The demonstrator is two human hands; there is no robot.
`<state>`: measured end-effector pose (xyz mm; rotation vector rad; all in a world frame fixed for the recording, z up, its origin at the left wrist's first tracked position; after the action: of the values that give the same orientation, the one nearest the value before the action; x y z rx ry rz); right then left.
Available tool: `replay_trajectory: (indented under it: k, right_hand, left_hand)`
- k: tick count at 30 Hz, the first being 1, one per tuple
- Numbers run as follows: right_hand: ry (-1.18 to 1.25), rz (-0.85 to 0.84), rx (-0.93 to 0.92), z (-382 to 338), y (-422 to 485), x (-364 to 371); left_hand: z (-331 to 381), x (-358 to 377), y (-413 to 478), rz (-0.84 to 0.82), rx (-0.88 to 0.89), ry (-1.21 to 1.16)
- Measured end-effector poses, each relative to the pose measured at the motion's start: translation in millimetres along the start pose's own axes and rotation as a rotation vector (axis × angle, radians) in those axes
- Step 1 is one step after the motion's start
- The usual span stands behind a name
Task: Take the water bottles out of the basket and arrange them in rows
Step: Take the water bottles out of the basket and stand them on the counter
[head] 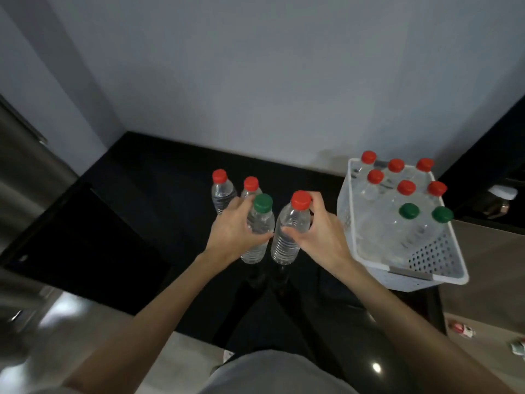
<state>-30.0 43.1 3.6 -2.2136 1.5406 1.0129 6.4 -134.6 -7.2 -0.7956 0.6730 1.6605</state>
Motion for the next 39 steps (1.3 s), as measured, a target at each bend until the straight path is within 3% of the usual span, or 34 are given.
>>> replay_trajectory:
  k: [8,22,32,39]
  right_hand:
    - [0.038,-0.026,0.167,16.0,-6.8,61.6]
    - [0.084,-0.122,0.286,32.5,-10.7,96.4]
    - [0.047,0.061,0.249,50.2,41.3,71.0]
    - [0.026,0.006,0.212,53.4,80.4,77.6]
  left_hand:
    - [-67.8,22.7,-4.8,-0.057,-0.092,-0.076]
    - [-94.2,37.7,3.1,-0.176,-0.138,-0.176]
    - [-112.3,8.9,26.8,-0.104,-0.155,-0.107]
    - [-133.1,-18.9,40.7,-0.017,-0.221,-0.142]
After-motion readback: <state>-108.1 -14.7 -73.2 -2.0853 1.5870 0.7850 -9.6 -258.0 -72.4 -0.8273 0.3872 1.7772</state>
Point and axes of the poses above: each hand's wrist, its own y-axis towards the middle knuckle, its own x-axis out of the palm, z = x × y, the point moved 6 cm from there along y, towards the middle knuckle, and after that the axes turned 6 degrees about -x, right-handed, at the moved point
